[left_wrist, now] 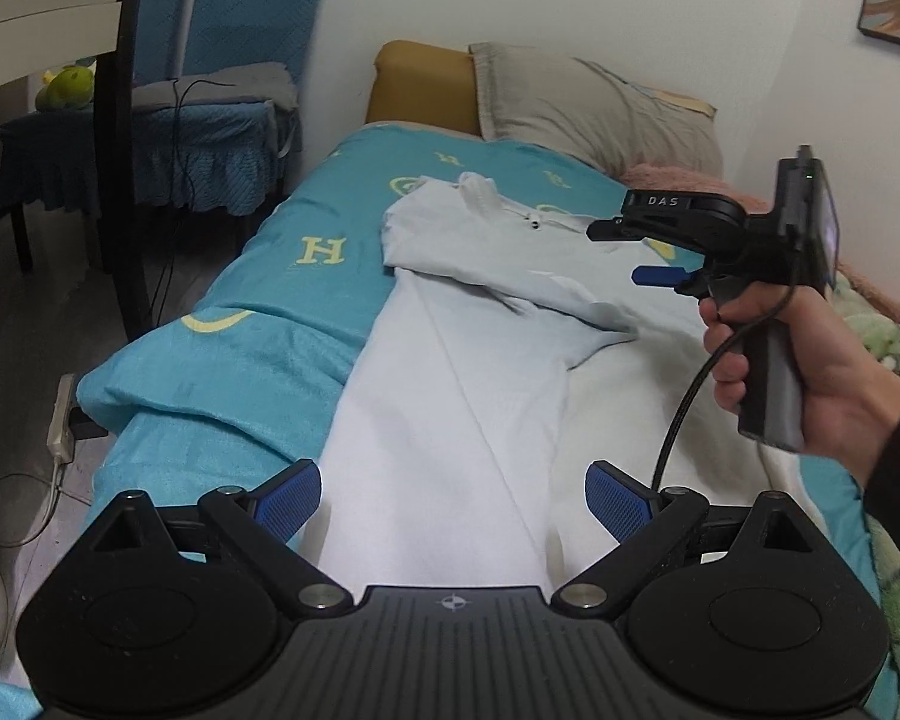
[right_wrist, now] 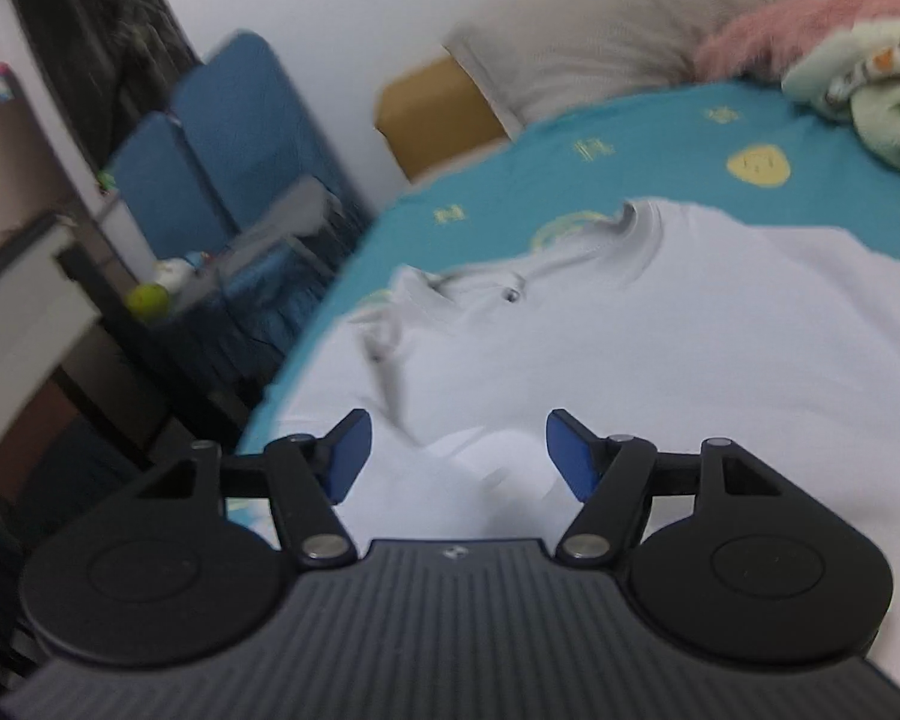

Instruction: Fold clothes

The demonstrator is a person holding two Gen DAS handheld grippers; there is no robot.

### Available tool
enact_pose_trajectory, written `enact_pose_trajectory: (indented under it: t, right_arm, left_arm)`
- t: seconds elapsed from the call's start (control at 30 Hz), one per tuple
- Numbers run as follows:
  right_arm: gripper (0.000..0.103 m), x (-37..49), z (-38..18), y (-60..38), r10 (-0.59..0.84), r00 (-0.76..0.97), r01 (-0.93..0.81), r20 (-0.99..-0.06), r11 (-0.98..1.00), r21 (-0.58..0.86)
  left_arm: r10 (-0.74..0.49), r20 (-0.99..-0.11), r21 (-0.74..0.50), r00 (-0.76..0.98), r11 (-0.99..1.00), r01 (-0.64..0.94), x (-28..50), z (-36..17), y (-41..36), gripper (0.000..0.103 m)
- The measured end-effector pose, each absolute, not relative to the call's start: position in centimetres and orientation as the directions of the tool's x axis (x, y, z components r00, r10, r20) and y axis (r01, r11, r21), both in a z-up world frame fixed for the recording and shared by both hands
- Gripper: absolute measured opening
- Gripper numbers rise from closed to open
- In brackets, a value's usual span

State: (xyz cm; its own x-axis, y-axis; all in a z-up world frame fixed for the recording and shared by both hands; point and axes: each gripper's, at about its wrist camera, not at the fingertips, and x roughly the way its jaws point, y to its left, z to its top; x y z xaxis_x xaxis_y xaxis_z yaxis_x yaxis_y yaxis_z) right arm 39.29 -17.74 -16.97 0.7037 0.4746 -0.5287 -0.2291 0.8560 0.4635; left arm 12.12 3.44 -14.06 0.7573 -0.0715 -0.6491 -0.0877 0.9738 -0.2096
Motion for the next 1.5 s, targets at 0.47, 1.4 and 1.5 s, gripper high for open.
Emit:
enact_pose_trajectory:
  t: [0.47, 1.4, 1.5]
  right_arm:
    - [0.004, 41.8, -18.5, -14.9, 0.536, 0.529, -0.355, -0.658, 0.844, 0.403]
    - [0.067, 42.8, -16.2, -8.5, 0.581, 0.561, -0.416, -0.589, 0.814, 0.407]
    - [0.062, 43.7, -17.2, -7.2, 0.593, 0.546, -0.415, -0.592, 0.805, 0.423]
  left_arm:
    - [-0.091, -0.638, -0.245, 0.764, 0.965, -0.090, 12.6, -14.4, 3.7, 0.096]
    - [-0.066, -0.647, -0.293, 0.760, 0.941, -0.168, 13.3, -15.2, 5.5, 0.096]
    - [-0.069, -0.653, -0.305, 0.754, 0.936, -0.178, 13.6, -15.6, 5.9, 0.096]
